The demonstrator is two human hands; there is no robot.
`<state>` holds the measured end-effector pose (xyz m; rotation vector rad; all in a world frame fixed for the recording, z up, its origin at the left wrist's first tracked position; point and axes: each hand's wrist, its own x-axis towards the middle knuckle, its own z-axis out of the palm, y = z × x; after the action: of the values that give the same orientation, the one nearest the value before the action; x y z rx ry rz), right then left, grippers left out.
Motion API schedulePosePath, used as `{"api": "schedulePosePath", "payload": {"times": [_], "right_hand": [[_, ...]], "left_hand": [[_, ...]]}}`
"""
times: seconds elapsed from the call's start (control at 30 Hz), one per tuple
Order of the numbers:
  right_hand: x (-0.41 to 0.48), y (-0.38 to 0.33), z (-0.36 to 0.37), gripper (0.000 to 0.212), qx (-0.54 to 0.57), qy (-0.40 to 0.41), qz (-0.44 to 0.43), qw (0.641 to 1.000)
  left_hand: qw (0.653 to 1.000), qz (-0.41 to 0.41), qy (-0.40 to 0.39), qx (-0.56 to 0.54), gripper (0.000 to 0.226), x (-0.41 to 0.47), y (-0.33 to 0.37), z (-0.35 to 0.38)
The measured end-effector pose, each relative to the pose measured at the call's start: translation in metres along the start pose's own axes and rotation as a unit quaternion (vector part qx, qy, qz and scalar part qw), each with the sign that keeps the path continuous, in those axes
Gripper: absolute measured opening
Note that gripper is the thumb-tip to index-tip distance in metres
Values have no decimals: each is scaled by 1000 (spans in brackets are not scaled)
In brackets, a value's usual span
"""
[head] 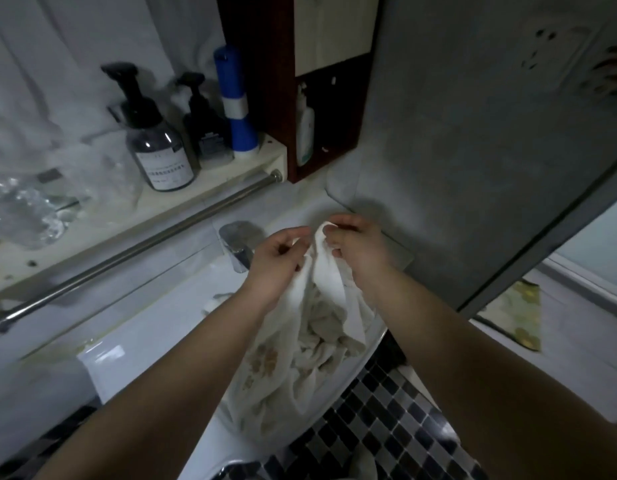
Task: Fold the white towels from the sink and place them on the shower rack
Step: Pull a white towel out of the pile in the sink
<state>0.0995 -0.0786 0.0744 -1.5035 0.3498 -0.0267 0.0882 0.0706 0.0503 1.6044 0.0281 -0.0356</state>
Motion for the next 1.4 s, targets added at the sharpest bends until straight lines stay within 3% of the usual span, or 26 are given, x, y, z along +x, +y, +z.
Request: {"api": "schedulePosePath", "payload": {"times": [0.2, 0.33, 0.47, 0.57, 0.67, 0.77, 1.4], "right_hand": [[-4, -26, -8, 23, -56, -6, -113, 992], [-5, -20, -16, 29, -49, -30, -98, 994], [-7, -13, -21, 35, -49, -56, -97, 992], [-7, -12, -27, 34, -24, -53, -72, 996], [-9, -14, -33, 22, 24, -45, -33, 998], [-15, -16, -37, 24, 44, -78, -27, 996], [-33, -38, -42, 25, -71, -60, -74, 993]], "left_hand": [[992, 97, -73, 33, 44, 9, 38, 12], [989, 112, -38, 86, 23, 11, 28, 14], [976, 165, -6, 142, 16, 12, 14, 17], [960, 195, -37, 197, 13, 14, 13, 17], [965, 187, -58, 174, 12, 14, 17, 18], [973, 184, -50, 128, 13, 14, 22, 22], [981, 143, -86, 97, 14, 21, 34, 15]]}}
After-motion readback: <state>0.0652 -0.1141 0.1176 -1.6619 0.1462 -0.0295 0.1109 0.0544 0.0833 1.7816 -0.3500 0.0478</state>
